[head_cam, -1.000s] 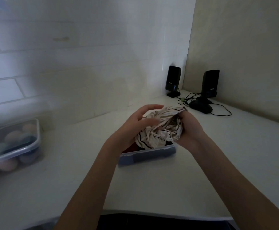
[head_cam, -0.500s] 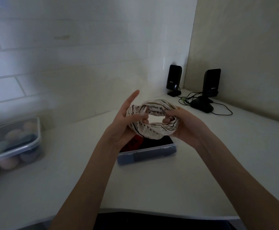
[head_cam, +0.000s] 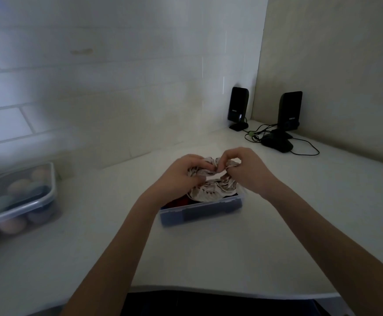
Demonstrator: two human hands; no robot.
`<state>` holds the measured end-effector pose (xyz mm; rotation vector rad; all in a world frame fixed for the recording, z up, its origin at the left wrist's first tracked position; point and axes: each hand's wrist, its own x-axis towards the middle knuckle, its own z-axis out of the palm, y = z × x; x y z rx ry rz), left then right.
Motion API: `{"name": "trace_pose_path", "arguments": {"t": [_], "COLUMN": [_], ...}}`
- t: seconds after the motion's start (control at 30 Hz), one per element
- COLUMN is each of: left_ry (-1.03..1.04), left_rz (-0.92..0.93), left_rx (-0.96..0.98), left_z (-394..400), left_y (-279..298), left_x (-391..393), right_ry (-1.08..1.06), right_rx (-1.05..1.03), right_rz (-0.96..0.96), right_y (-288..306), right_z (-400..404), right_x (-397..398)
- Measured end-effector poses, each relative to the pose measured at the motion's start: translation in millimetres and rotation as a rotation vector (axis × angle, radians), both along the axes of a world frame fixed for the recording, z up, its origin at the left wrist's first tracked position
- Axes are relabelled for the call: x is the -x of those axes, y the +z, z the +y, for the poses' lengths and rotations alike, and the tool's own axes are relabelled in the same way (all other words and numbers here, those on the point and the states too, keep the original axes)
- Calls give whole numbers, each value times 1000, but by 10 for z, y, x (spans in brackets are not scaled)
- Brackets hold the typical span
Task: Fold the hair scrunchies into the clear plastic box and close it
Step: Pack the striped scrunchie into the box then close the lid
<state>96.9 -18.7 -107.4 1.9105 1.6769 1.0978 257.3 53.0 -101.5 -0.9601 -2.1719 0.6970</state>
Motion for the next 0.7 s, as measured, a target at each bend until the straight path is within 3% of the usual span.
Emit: {"name": "trace_pose_path", "arguments": {"t": [0.07, 0.3, 0.4, 0.63, 0.7], "left_ry": [18, -120, -100, -45, -85], "left_rz": [155, 363, 462, 882, 918], "left_rx": [33, 261, 274, 164, 146], "left_z": [19, 20, 26, 3, 10], "left_y": [-27, -23, 13, 67, 56], "left_x": [22, 107, 122, 35, 9], "right_ry": [-5, -58, -57, 79, 122], "right_rx": [2, -110, -239, -181, -156], "right_rz": [-111, -512, -669, -851, -938], "right_y": [0, -3, 37, 166, 197], "right_z": [9, 15, 22, 66, 73], "right_x": [-10, -49, -81, -122, -99]}}
